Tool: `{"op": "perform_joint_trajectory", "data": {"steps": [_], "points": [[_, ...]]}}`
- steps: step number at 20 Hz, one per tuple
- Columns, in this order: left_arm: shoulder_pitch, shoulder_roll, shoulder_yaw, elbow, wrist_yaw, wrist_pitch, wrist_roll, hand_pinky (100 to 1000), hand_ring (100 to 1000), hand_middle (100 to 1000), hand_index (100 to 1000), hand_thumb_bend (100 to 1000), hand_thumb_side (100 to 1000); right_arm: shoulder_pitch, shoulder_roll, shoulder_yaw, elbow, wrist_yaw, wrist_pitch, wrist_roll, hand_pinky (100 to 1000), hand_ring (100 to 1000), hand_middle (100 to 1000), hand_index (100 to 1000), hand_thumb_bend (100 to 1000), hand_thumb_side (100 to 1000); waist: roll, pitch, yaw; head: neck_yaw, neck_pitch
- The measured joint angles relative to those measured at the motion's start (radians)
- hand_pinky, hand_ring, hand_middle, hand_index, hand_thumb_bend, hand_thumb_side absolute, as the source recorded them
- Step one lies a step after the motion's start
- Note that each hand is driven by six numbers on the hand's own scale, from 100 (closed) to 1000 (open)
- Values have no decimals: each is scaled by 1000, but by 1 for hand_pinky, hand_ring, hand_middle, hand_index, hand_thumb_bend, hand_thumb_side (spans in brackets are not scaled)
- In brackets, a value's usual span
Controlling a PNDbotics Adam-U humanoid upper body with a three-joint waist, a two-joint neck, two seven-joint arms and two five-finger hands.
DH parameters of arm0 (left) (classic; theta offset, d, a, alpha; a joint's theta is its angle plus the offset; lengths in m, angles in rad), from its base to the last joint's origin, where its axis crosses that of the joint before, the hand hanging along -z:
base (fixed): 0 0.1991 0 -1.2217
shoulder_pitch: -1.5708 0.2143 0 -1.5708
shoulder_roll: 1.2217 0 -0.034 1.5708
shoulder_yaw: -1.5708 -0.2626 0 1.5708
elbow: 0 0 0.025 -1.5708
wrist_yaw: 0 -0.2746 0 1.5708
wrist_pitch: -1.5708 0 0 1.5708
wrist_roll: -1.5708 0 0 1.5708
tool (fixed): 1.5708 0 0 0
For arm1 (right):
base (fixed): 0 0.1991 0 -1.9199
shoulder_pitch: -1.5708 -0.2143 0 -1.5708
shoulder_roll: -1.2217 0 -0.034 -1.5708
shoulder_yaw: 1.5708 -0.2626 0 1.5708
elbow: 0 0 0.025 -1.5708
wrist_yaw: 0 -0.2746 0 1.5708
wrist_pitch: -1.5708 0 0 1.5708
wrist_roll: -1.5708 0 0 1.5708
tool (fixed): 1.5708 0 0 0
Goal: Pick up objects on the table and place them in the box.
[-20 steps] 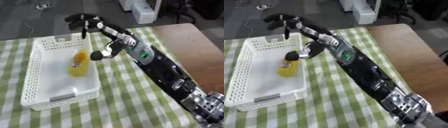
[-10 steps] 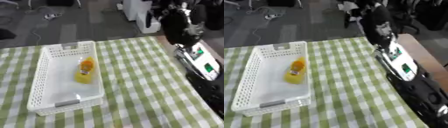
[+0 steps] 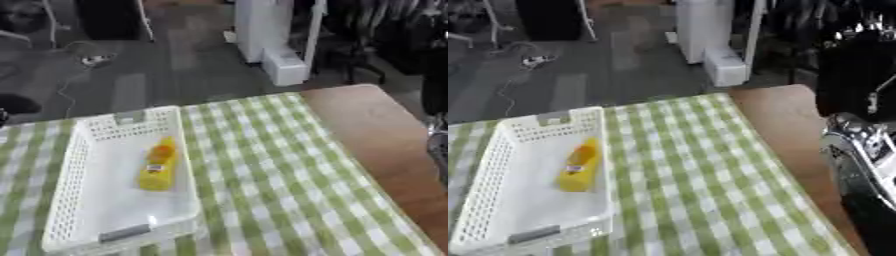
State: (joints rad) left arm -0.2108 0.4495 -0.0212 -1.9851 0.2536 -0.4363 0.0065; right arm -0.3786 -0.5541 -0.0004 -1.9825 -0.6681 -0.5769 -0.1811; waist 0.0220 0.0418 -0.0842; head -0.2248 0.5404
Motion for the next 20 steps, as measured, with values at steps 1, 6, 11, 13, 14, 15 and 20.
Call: {"op": "perform_joint_trajectory", "data": {"steps": [1, 6, 11, 13, 14, 15, 20], "points": [[1, 0, 2, 0, -2, -2, 2, 679, 680, 905, 906, 176, 674, 0, 6, -6, -1, 0, -16, -11, 340, 629, 731, 760, 476, 850, 0, -3, -2, -13, -12], [9, 6, 5, 0, -6, -6, 6, 680, 681, 905, 906, 176, 675, -1, 34, -13, -4, 0, -68, -58, 360, 619, 722, 754, 462, 839, -5, -11, -6, -67, -64], [6, 8, 5, 0, -6, -6, 9, 682, 683, 904, 906, 176, 675, 0, 44, -12, -4, 2, -88, -69, 342, 614, 718, 753, 463, 833, -11, -16, -3, -127, -101], [0, 8, 5, 0, -6, -6, 10, 682, 683, 904, 906, 177, 675, 3, 44, -9, -4, 6, -90, -66, 341, 612, 717, 752, 462, 833, -13, -16, -1, -177, -119], [-1, 8, 5, 0, -5, -6, 10, 682, 683, 904, 906, 177, 675, 3, 45, -6, -4, 9, -91, -64, 341, 612, 717, 752, 463, 832, -13, -16, 0, -202, -128], [-1, 8, 5, 0, -5, -6, 10, 681, 682, 905, 906, 176, 675, 4, 45, -6, -4, 10, -91, -63, 342, 610, 715, 751, 461, 830, -13, -16, 0, -227, -137], [-1, 8, 5, 0, -5, -7, 9, 682, 683, 904, 906, 177, 675, 4, 53, -5, -4, 17, -92, -61, 344, 608, 714, 751, 447, 835, -13, -15, -1, -313, -165]]}}
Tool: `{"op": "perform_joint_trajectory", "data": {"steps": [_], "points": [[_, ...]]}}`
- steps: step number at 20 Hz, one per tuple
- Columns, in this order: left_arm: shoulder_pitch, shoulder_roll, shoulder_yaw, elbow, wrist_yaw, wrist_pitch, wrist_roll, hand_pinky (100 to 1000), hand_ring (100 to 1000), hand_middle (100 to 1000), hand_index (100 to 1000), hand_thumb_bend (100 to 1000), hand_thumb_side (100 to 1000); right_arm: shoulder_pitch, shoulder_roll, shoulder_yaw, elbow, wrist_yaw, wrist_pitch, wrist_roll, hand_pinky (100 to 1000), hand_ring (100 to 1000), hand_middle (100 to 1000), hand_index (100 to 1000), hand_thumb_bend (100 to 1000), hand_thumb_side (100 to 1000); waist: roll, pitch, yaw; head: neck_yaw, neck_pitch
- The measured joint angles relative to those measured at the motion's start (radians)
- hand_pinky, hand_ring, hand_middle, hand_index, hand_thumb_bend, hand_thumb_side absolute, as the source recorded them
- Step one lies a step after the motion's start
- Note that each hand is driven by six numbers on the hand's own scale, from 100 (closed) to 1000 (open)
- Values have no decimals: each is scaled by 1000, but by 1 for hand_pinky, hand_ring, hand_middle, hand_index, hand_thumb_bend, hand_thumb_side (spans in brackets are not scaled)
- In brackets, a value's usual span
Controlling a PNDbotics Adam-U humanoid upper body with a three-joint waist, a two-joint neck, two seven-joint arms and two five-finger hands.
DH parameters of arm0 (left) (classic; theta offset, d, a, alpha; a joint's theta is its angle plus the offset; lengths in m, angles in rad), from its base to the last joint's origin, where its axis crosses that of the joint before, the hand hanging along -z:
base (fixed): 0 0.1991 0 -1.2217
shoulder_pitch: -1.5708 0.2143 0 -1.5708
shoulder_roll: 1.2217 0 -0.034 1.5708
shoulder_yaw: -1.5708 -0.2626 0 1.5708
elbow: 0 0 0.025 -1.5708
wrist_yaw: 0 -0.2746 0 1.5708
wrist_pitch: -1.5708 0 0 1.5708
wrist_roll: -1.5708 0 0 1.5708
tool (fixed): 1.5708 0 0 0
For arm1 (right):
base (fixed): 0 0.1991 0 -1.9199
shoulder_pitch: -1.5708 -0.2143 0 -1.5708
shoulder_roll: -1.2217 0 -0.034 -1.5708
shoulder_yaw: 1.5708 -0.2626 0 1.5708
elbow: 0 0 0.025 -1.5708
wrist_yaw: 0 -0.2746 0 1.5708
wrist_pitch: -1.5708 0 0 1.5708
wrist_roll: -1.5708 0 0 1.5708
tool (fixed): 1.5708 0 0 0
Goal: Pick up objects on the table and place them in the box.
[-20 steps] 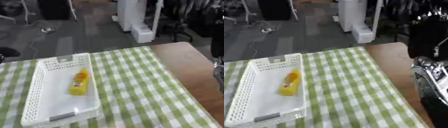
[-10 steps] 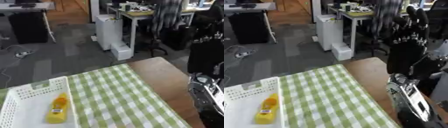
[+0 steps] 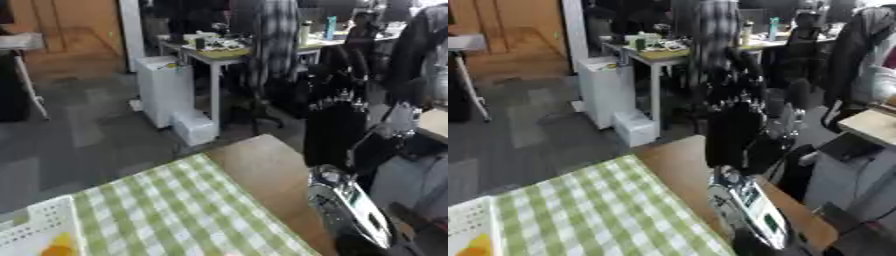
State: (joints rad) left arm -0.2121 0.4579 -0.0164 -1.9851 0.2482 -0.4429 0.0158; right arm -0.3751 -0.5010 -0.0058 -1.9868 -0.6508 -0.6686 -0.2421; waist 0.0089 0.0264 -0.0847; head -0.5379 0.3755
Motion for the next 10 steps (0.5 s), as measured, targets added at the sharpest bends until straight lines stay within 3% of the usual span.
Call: {"op": "perform_joint_trajectory", "data": {"steps": [2, 8, 10], "points": [[0, 0, 0, 0, 0, 0, 0, 682, 683, 904, 906, 177, 675, 0, 0, 0, 0, 2, 0, 0, 346, 607, 712, 749, 458, 826, 0, 0, 0, 13, 0], [0, 0, 0, 0, 0, 0, 0, 681, 682, 905, 906, 178, 674, 0, 0, 7, 0, 3, -2, 4, 340, 603, 712, 750, 459, 820, 0, 0, 0, 171, 2], [0, 0, 0, 0, 0, 0, 0, 682, 682, 904, 906, 179, 674, 0, 0, 9, 0, 1, -3, 9, 338, 603, 711, 750, 458, 818, 0, 0, 0, 204, 9]]}}
